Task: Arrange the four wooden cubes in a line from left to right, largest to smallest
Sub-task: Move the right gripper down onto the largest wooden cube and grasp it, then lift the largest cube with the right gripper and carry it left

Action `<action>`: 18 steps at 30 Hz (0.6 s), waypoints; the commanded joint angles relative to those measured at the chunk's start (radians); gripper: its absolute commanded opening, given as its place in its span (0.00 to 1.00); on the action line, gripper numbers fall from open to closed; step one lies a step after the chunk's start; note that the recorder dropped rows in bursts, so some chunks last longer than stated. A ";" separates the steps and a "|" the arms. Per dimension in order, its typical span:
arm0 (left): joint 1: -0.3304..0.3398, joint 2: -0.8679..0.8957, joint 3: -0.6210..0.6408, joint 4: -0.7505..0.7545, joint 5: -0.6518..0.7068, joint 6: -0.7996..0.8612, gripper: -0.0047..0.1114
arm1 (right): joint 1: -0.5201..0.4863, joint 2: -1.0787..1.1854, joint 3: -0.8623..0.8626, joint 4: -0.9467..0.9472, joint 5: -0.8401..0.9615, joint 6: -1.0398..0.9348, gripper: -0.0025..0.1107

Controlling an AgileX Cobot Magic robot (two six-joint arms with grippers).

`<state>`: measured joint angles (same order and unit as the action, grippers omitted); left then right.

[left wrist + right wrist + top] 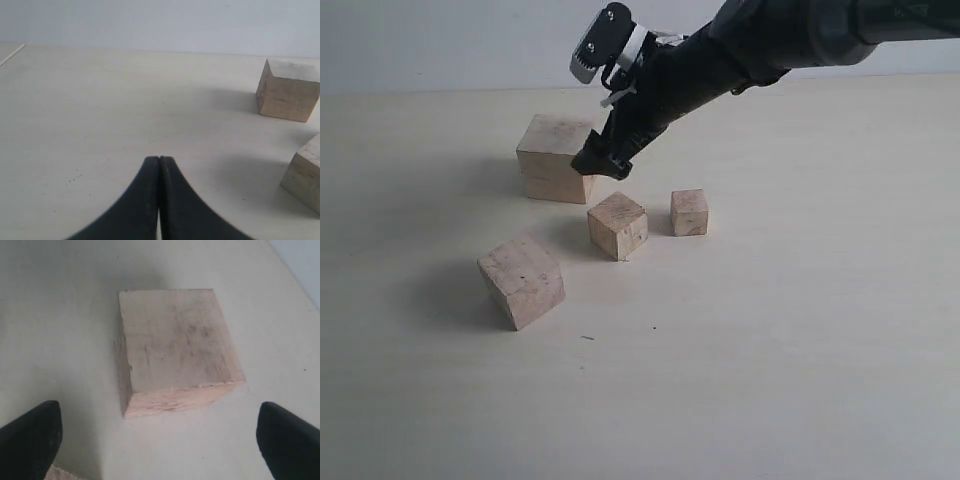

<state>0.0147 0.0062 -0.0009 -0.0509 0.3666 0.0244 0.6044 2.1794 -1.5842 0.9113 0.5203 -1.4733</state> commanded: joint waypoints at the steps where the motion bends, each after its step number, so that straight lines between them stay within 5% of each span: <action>1: -0.007 -0.006 0.001 -0.008 -0.014 -0.001 0.04 | 0.001 0.032 -0.033 0.069 0.007 -0.107 0.93; 5: -0.007 -0.006 0.001 -0.008 -0.014 -0.001 0.04 | 0.001 0.077 -0.083 0.195 0.023 -0.162 0.93; 18: -0.007 -0.006 0.001 -0.008 -0.014 -0.001 0.04 | 0.001 0.242 -0.278 0.195 0.080 -0.183 0.93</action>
<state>0.0147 0.0062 -0.0009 -0.0509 0.3666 0.0244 0.6044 2.4068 -1.8462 1.1009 0.5975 -1.6457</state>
